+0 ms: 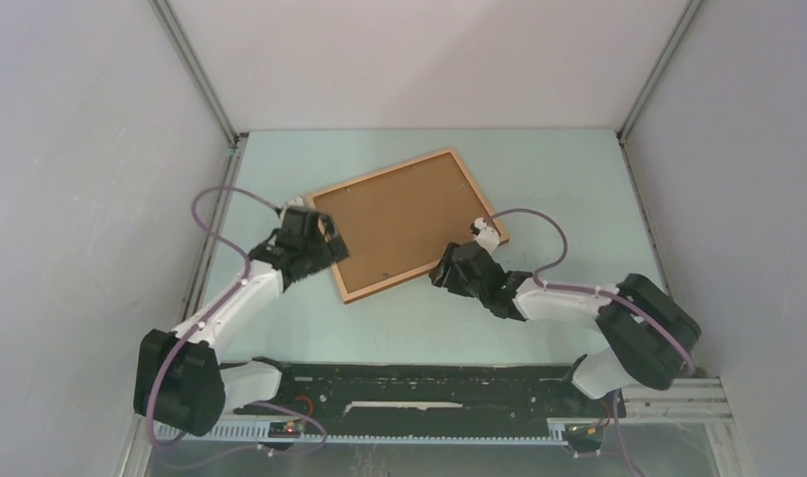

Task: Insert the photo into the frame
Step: Install the photo frame at the center of the board, then adjust the photo frame at the center of the board.

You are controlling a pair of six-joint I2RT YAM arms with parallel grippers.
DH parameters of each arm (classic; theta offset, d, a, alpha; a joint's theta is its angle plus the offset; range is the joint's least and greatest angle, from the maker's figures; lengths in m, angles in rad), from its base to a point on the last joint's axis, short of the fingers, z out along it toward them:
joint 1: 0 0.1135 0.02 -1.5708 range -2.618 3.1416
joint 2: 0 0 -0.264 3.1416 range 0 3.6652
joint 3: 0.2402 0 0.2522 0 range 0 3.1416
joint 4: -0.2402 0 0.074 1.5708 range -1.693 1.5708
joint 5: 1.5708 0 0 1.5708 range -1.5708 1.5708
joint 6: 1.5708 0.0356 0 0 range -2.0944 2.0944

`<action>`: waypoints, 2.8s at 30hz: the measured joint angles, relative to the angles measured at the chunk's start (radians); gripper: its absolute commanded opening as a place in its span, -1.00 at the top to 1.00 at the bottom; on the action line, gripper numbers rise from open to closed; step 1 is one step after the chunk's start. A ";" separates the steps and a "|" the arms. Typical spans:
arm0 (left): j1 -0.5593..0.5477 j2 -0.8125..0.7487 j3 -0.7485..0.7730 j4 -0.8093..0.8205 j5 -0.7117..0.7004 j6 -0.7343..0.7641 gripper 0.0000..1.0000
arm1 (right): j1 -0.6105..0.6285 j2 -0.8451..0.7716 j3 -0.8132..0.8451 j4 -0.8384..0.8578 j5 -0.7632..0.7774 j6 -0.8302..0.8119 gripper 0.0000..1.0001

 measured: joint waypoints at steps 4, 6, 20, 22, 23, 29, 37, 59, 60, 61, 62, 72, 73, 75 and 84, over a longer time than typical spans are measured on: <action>-0.100 -0.069 -0.192 0.018 0.072 -0.033 -0.99 | 0.037 -0.148 0.000 -0.068 0.031 -0.100 -0.83; -0.167 -0.124 -0.248 0.024 0.091 -0.062 -0.99 | 0.025 -0.241 0.002 -0.105 0.050 -0.158 -0.86; -0.542 0.095 -0.259 0.348 0.206 -0.307 -1.00 | -0.582 0.138 0.531 -0.367 -0.182 -0.446 -0.86; -0.587 0.145 -0.220 0.366 0.216 -0.331 -1.00 | -0.596 0.285 0.686 -0.439 -0.225 -0.468 -0.86; -0.601 0.166 -0.200 0.376 0.218 -0.340 -1.00 | -0.596 0.334 0.732 -0.454 -0.238 -0.476 -0.83; -0.634 0.285 -0.141 0.463 0.237 -0.413 -0.99 | -0.590 0.582 0.949 -0.618 -0.314 -0.554 -0.56; -0.616 0.311 -0.160 0.487 0.182 -0.481 -0.96 | -0.590 0.654 1.019 -0.711 -0.345 -0.607 0.12; -0.418 0.025 -0.246 0.301 0.151 -0.322 -1.00 | -0.624 0.392 0.616 -0.641 -0.398 -0.579 0.89; -0.397 -0.018 -0.237 0.246 0.149 -0.286 -1.00 | -0.623 0.366 0.586 -0.649 -0.393 -0.579 0.94; -0.378 -0.043 -0.227 0.213 0.145 -0.262 -1.00 | -0.622 0.346 0.562 -0.659 -0.386 -0.579 0.95; -0.348 -0.063 -0.207 0.167 0.151 -0.234 -1.00 | -0.619 0.329 0.541 -0.668 -0.381 -0.579 0.92; -0.117 0.129 0.154 -0.134 0.148 0.046 -1.00 | -0.598 0.184 0.361 -0.631 -0.369 -0.579 0.32; -0.109 0.164 0.178 -0.147 0.140 0.073 -1.00 | -0.600 0.180 0.357 -0.631 -0.369 -0.579 0.24; -0.098 0.221 0.208 -0.175 0.122 0.114 -1.00 | -0.602 0.170 0.348 -0.640 -0.369 -0.572 0.06; -0.049 0.360 0.262 -0.259 0.180 0.271 -0.99 | -0.613 0.164 0.364 -0.688 -0.389 -0.507 -0.63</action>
